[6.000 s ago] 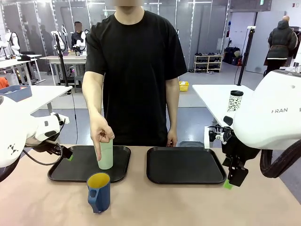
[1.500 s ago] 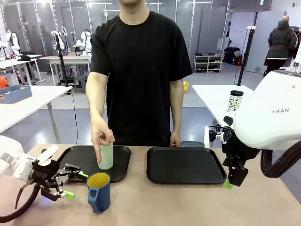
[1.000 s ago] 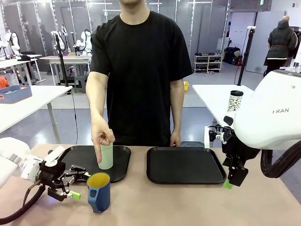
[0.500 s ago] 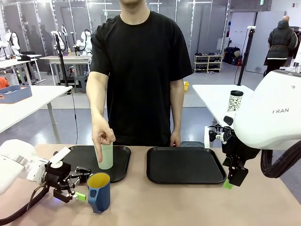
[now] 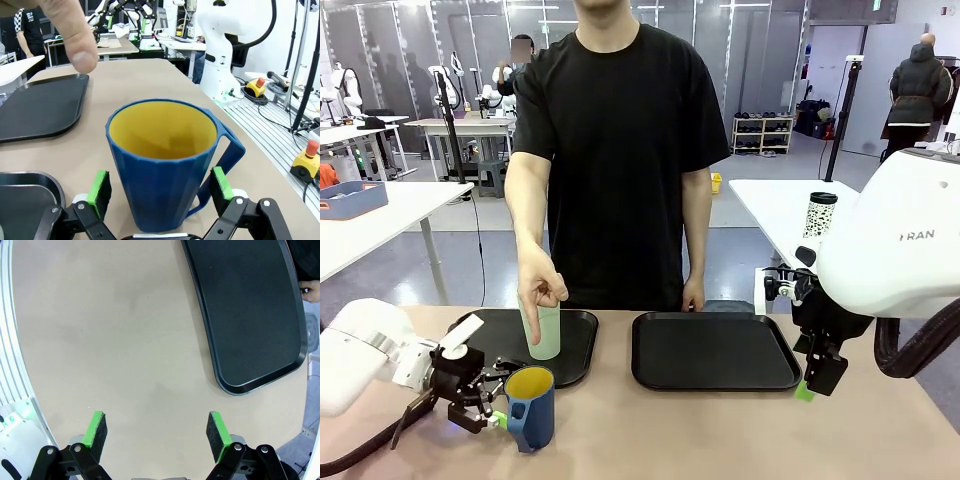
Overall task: Sort and store the cups by type.
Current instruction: Pick up the Handle plastic cup and place it into the empty Flat Tray.
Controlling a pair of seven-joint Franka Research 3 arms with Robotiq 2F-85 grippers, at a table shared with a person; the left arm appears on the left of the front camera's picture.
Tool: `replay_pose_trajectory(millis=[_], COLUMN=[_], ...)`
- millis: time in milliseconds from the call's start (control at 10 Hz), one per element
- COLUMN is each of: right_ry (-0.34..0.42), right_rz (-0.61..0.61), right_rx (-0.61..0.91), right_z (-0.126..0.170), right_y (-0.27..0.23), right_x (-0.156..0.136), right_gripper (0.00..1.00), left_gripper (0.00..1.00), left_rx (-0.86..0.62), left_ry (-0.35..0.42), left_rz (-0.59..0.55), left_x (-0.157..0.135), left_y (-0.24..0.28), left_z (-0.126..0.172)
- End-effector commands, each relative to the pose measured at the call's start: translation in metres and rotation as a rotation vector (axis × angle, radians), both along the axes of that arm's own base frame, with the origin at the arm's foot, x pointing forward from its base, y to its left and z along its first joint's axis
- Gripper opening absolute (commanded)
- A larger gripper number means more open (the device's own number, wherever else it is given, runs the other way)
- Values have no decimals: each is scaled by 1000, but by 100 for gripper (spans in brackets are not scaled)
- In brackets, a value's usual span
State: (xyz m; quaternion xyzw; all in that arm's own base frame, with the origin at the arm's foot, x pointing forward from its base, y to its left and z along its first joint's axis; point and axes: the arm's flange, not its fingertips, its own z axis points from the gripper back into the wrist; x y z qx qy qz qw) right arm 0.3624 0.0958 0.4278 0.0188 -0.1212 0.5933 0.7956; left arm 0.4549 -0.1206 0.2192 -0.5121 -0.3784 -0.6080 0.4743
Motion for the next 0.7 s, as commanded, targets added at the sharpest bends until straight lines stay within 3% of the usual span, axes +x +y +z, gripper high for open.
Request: replay_pose_trajectory(millis=[0,600], right_ry=[-10,-10], right_rz=[-24,-24], right_rx=[-10,-10], right_z=[-6,-6], right_y=[2,2], right_x=[-4,-4], right_gripper=[100,100], left_gripper=[100,100], left_rx=[-53,-111], left_ry=[-27,-32], left_rz=[-12,-59], left_x=[5,1], left_y=[-11,-31], left_z=[-6,-16])
